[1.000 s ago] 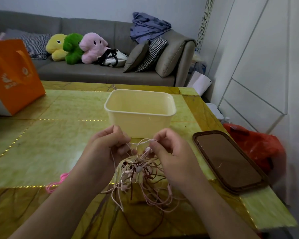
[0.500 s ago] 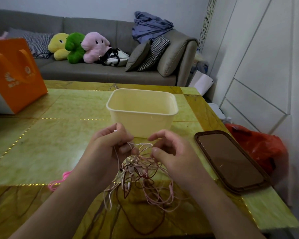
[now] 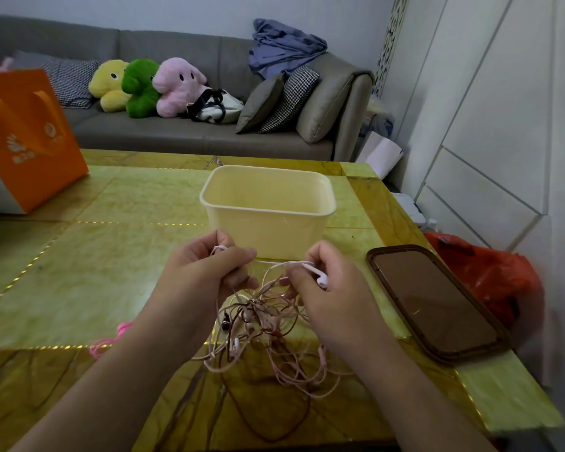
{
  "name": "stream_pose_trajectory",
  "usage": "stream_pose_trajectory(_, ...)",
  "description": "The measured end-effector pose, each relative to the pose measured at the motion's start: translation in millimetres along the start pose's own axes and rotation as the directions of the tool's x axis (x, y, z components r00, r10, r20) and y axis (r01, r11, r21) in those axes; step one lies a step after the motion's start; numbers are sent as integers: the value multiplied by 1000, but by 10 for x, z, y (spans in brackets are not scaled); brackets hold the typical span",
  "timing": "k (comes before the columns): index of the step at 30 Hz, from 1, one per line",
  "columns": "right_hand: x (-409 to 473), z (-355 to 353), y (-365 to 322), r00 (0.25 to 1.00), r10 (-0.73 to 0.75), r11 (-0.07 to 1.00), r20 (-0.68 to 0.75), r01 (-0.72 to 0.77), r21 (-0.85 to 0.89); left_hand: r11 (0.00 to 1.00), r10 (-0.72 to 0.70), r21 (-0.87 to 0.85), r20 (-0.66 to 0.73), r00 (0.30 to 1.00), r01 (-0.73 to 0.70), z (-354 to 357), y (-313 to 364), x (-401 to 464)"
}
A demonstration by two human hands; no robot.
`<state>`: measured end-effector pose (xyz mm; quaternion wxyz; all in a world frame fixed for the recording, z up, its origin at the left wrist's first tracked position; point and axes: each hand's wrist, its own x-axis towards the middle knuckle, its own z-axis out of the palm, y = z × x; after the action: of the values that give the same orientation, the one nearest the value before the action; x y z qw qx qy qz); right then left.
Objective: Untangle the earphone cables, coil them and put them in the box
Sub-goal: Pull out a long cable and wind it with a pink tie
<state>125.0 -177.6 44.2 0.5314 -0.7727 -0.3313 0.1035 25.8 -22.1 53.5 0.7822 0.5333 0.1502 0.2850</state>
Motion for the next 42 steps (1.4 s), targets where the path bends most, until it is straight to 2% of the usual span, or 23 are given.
stream_pose_trajectory(3,17,-14,5,999,10,1000,-53,-10,5,995,26,96,-3,1000,-25,-37,-26,9)
stream_pose_trajectory(6,61,-90,-31,994,67,969,-89,-44,242,977,59,205,0,998,-57,-91,-15,20)
stream_pose_trajectory(8,95,-130,-20,992,89,934,-87,-53,354,973,66,220,19,998,-69,-102,19,10)
stream_pose_trajectory(12,118,-181,11,990,115,909,-82,-72,411,967,65,245,22,998,-68,-81,52,1)
stream_pose_trajectory(15,109,-199,8,989,145,876,16,-136,463,978,49,201,31,998,-54,-64,57,1)
stream_pose_trajectory(18,105,-170,26,985,117,920,129,-157,360,986,38,163,56,998,-47,-44,84,-16)
stream_pose_trajectory(22,79,-110,30,983,32,980,179,-66,188,994,36,104,107,994,-47,-33,115,-44)
stream_pose_trajectory(26,9,-23,-29,948,-73,977,311,5,215,996,26,81,198,980,-43,-22,122,-72)
stream_pose_trajectory(31,63,55,-2,960,-89,990,265,56,131,992,53,99,286,957,-84,-53,164,-79)
stream_pose_trajectory(35,45,51,-1,925,-104,994,365,90,57,998,47,19,334,941,-57,-72,179,-78)
stream_pose_trajectory(38,23,126,-37,930,-133,986,342,160,-52,999,33,-11,319,947,-31,-71,169,-65)
stream_pose_trajectory(42,-5,224,33,957,-127,976,261,167,-138,997,30,58,280,959,-48,-69,141,-73)
